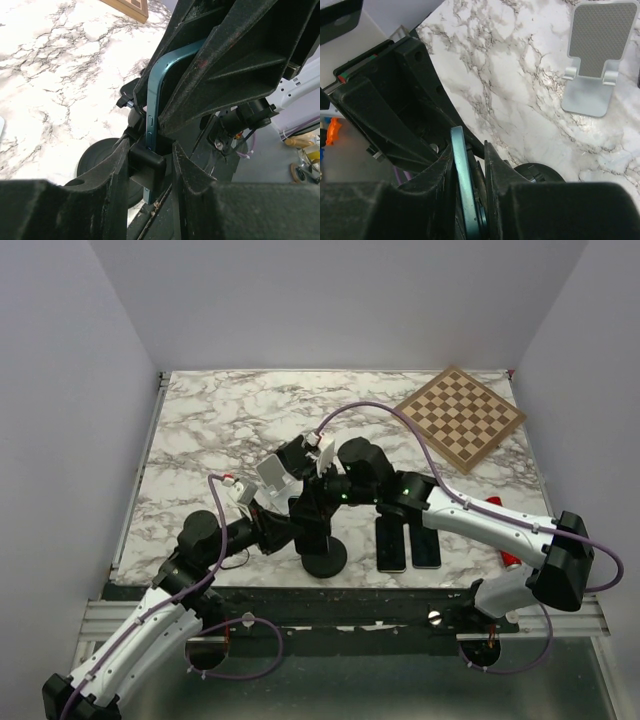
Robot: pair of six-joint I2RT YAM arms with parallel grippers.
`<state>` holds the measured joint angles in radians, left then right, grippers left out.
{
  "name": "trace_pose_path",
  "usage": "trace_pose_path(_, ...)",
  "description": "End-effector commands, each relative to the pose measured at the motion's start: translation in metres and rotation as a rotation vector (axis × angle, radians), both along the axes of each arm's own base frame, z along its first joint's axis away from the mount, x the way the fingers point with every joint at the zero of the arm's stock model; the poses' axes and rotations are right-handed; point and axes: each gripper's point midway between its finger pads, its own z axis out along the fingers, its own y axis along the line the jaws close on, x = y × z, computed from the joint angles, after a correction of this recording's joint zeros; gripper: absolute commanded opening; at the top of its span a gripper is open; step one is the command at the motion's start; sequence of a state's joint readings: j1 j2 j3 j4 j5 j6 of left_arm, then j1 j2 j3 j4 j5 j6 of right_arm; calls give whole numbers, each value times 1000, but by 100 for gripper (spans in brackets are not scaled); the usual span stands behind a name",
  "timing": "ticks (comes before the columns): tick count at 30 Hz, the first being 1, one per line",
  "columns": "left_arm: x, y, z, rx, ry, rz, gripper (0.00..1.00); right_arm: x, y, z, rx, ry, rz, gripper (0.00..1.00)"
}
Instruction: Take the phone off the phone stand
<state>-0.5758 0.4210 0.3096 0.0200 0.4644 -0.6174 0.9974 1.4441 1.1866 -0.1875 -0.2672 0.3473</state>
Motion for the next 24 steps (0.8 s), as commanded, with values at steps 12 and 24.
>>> trace_pose_path(12, 14, 15, 38, -151, -83, 166, 4, 2, 24, 33, 127, -304, 125, 1)
trace_pose_path(24, -13, 41, 64, -106, -96, 192, 78, 24, 25, 25, 78, -478, 268, 1)
